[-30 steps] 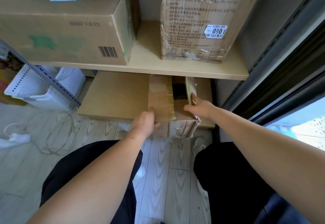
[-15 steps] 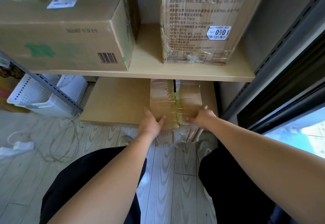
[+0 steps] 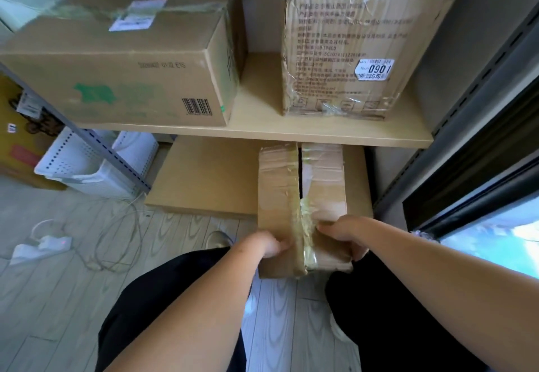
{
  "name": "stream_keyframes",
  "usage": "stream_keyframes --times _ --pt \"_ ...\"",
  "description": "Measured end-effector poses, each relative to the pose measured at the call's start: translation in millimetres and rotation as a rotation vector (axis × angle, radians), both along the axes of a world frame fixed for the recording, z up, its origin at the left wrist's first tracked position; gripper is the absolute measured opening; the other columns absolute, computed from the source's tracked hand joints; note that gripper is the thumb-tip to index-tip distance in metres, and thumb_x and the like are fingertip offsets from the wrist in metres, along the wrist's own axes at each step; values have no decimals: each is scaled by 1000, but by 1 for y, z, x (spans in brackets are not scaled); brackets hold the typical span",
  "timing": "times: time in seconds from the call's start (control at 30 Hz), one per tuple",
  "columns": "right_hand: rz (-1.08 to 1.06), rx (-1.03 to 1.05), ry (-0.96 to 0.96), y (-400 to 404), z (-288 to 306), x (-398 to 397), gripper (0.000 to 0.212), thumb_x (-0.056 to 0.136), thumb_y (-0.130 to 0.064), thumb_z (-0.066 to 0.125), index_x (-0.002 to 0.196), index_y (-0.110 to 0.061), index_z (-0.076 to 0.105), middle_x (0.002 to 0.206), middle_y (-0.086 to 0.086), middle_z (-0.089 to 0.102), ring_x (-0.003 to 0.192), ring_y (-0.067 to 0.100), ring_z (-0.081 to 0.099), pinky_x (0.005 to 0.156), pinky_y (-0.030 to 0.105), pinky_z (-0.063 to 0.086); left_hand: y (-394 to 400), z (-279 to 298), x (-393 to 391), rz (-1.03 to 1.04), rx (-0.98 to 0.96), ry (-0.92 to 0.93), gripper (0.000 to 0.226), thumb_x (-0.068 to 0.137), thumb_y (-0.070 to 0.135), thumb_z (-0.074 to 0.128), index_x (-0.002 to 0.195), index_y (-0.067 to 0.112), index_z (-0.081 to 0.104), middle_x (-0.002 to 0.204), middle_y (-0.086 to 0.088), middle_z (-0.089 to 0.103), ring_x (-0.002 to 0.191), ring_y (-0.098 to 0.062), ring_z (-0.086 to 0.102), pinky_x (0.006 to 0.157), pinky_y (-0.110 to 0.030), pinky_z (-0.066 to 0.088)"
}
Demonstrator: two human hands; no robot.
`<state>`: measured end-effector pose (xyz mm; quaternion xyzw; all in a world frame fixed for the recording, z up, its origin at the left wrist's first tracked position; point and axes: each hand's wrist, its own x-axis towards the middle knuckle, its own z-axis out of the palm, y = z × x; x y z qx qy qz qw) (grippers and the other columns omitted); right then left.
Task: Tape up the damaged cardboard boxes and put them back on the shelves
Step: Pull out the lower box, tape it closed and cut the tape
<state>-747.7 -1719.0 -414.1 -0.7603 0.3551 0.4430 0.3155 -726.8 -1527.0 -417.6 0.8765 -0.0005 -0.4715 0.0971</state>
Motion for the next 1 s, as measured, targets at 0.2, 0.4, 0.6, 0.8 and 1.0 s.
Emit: stream_keyframes --times 0.2,0.4,0.6,0.8,1.0 --pt "37 -252 -288 -2 1 29 125 82 -65 64 152 -6 -21 146 20 44 119 33 58 91 37 51 -17 -18 14 417 -299 -238 97 82 75 54 149 7 38 148 -14 47 132 -32 49 106 -35 42" --pt "233 -349 -245 4 -9 36 120 89 -43 68 147 -16 -34 161 22 13 132 33 50 102 45 48 -20 -28 25 469 -241 -292 124 74 74 66 154 3 5 156 -19 20 139 -37 34 110 -46 39" --pt "220 -172 -405 -9 -8 18 136 73 -53 79 152 -13 -24 162 22 1 141 43 30 110 51 35 -40 -22 15 349 -147 -423 152 60 85 67 151 7 -27 162 -18 6 144 -40 21 110 -54 32" --pt "345 -381 -384 7 -14 29 138 70 -85 53 145 -11 -37 157 12 -34 150 38 -10 116 60 15 -41 -15 33 516 -296 -304 130 73 69 68 154 23 -23 164 -14 3 147 -41 14 114 -58 26" --pt "293 -457 -290 41 -24 56 119 86 -35 67 147 -14 -33 155 19 -34 146 50 -10 112 66 21 -36 -17 29 547 -469 -361 98 80 67 58 153 51 -5 162 -11 7 147 -39 15 114 -56 27"
